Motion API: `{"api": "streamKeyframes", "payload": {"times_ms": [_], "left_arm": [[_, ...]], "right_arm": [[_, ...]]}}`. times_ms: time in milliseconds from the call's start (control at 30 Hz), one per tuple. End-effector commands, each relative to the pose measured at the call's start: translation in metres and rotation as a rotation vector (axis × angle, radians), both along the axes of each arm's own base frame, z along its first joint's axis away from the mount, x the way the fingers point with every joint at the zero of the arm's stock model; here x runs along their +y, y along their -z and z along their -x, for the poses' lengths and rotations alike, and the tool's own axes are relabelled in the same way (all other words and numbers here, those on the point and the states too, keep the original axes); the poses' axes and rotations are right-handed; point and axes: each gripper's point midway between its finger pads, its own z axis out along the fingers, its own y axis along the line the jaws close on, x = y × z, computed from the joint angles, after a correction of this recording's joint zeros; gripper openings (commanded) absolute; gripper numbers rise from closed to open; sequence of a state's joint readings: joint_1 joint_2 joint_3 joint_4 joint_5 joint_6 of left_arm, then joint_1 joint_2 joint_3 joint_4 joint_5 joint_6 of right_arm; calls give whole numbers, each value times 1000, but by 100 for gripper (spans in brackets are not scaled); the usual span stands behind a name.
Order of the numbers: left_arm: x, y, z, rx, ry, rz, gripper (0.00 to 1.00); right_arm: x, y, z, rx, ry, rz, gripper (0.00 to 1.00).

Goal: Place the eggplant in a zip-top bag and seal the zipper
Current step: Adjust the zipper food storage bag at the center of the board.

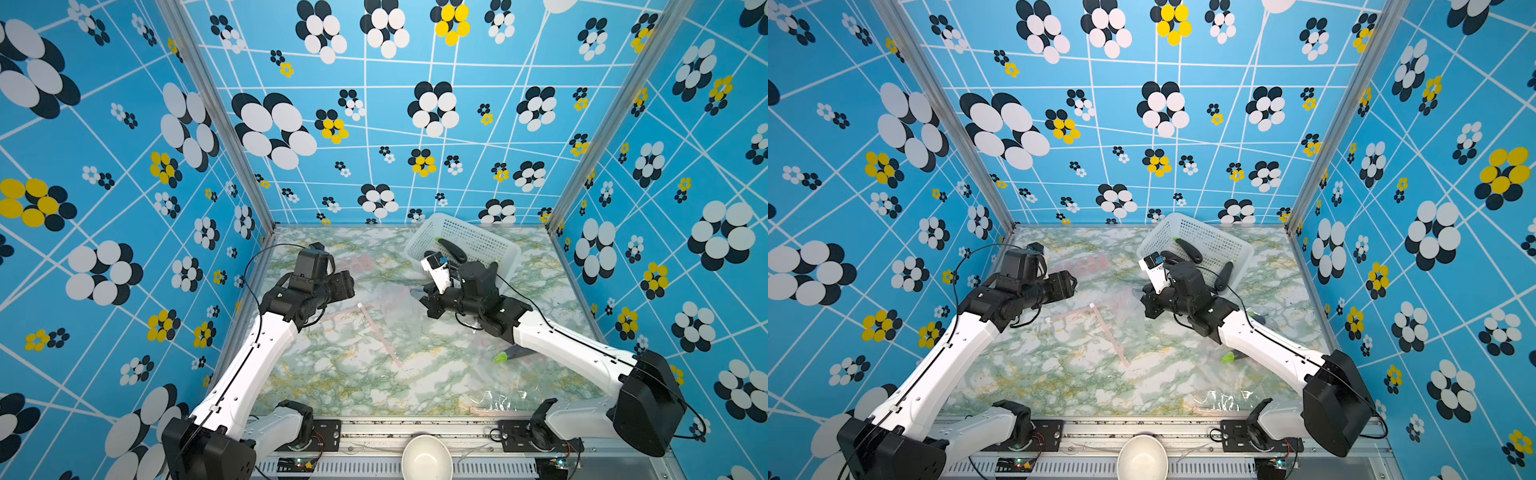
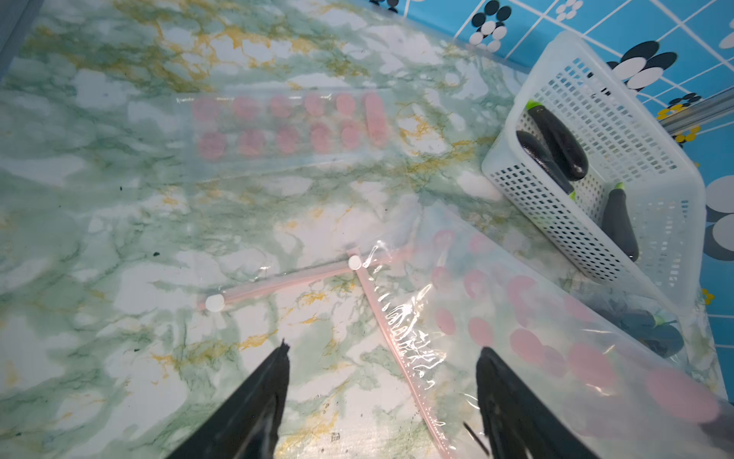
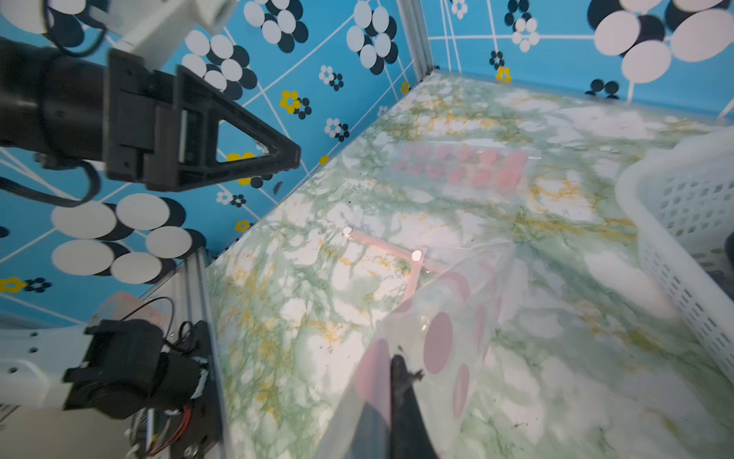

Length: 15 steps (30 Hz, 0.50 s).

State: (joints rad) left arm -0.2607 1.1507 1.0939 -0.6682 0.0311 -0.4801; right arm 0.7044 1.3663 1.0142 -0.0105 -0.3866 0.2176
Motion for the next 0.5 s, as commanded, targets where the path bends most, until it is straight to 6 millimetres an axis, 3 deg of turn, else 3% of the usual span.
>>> {"api": "streamKeyframes", "payload": {"times_ms": [0, 133, 367, 467], "left_arm": [[7, 10, 9, 68, -34, 12, 76], [22, 3, 10, 56, -86, -44, 75], [50, -13, 12, 27, -167, -137, 72], [53, -15, 13, 30, -170, -142, 72]], "right_arm": [[6, 4, 47, 230, -191, 32, 0], [9, -17, 63, 301, -245, 30, 0], [23, -90, 105, 280, -413, -110, 0], [24, -90, 91, 293, -358, -110, 0]]}}
